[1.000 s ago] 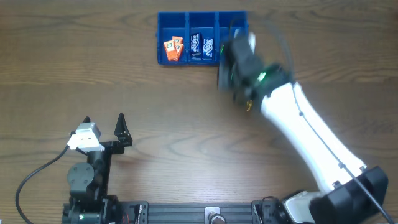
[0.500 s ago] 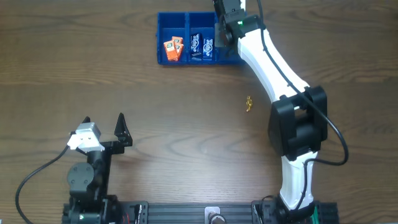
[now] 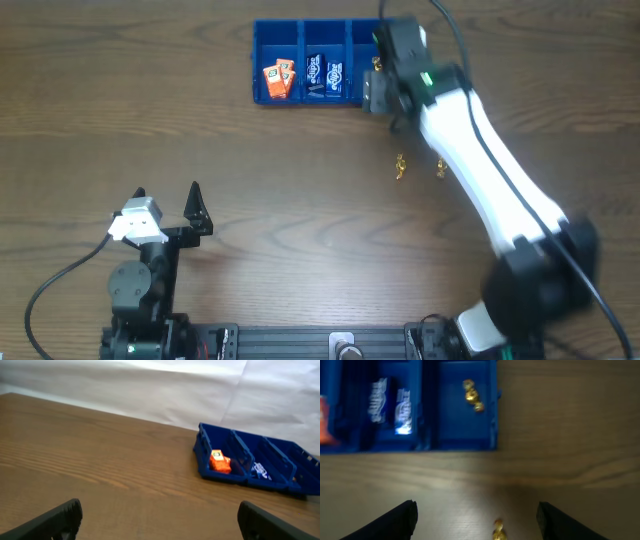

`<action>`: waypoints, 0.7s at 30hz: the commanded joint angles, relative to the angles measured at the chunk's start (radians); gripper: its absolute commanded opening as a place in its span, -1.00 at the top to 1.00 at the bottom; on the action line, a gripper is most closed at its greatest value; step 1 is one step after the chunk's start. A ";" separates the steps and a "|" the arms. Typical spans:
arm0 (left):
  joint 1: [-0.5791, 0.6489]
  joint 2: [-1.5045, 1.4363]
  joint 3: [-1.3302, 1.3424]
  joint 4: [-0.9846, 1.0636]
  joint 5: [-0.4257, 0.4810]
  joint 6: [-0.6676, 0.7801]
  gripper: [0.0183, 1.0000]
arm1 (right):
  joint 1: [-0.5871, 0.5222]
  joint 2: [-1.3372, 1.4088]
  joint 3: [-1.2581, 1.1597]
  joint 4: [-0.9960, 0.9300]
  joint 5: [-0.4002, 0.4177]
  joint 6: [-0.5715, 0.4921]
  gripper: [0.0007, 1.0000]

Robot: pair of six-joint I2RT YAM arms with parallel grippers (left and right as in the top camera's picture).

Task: Sort Candies Into Trays

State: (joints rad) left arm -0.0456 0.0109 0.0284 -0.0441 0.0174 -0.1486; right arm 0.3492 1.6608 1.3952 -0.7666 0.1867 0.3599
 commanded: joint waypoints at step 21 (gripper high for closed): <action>0.006 -0.006 -0.023 -0.034 -0.013 0.014 -1.00 | -0.059 0.117 -0.460 0.350 -0.111 0.089 -0.08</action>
State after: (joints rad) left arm -0.0456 0.0105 0.0284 -0.0448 0.0177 -0.1486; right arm 0.2985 1.7607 0.9340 -0.4187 0.0784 0.4408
